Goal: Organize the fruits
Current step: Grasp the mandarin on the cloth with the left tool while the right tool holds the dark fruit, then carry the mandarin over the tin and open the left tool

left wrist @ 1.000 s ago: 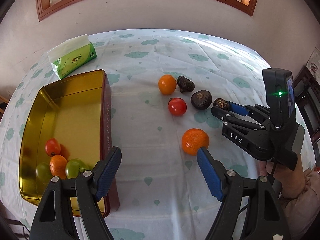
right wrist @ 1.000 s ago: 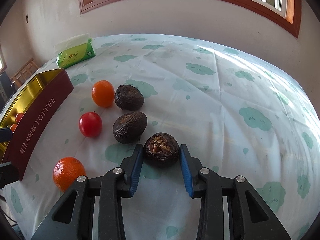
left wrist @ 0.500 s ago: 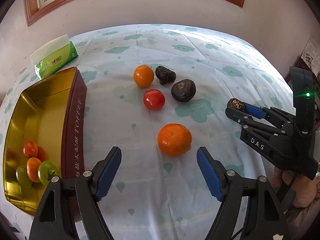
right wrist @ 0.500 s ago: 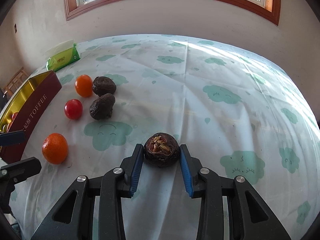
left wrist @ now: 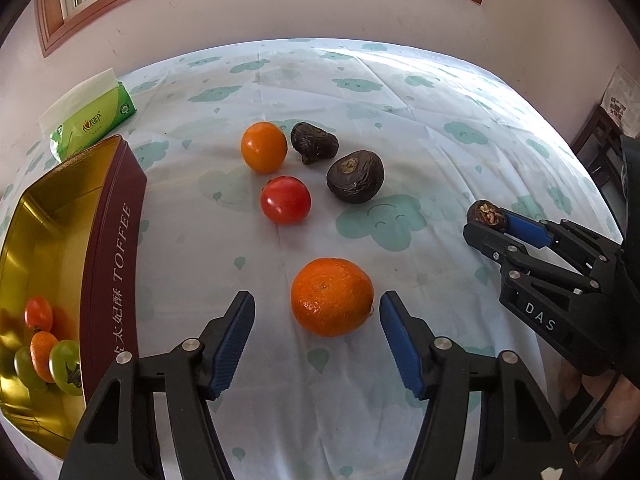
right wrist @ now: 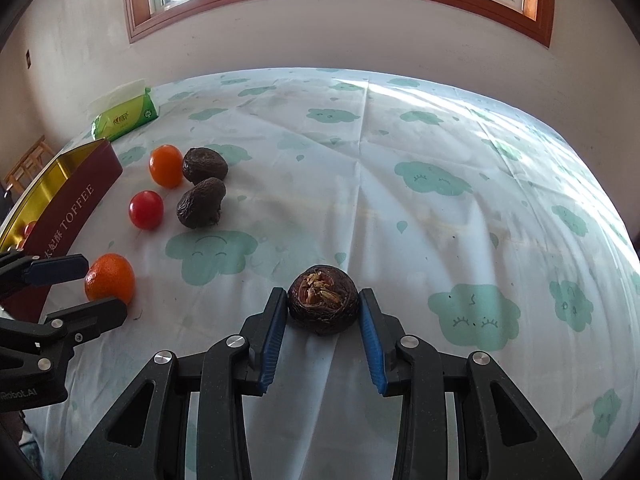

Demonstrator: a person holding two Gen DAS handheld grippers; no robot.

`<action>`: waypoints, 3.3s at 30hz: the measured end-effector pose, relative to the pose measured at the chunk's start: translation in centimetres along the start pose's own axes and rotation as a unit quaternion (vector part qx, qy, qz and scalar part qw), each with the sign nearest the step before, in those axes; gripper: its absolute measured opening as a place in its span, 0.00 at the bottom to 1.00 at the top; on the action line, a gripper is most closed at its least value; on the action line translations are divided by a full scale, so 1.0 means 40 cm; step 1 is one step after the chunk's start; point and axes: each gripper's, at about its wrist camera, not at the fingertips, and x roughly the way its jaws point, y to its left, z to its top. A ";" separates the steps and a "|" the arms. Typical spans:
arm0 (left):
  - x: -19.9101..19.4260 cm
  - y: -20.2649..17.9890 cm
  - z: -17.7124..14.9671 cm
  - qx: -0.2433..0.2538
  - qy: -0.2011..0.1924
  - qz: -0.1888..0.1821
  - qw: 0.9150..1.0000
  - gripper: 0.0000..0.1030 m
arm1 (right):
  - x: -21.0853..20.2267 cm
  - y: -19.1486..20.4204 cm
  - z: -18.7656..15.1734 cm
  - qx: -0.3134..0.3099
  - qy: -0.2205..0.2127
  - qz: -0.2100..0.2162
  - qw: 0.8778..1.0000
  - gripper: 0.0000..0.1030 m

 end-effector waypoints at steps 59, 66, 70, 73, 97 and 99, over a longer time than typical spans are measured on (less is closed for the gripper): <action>-0.157 0.421 0.020 -0.135 -0.038 0.102 0.985 0.35 | 0.002 0.004 -0.001 -0.004 0.000 -0.004 1.000 0.37; -0.142 0.472 0.005 -0.153 -0.027 0.109 0.982 0.35 | 0.002 0.006 -0.001 -0.004 0.000 -0.004 1.000 0.37; -0.137 0.497 -0.001 -0.165 -0.022 0.107 0.980 0.35 | 0.002 0.005 0.000 -0.005 0.001 -0.004 1.000 0.37; -0.134 0.513 -0.006 -0.170 -0.015 0.110 0.979 0.35 | 0.002 0.005 0.000 -0.005 0.001 -0.004 1.000 0.37; -0.147 0.593 -0.065 -0.195 0.008 0.127 0.973 0.35 | 0.002 0.004 -0.001 -0.006 0.001 -0.006 1.000 0.37; -0.147 0.592 -0.068 -0.194 0.007 0.127 0.973 0.35 | 0.002 0.006 0.000 -0.006 0.001 -0.005 1.000 0.37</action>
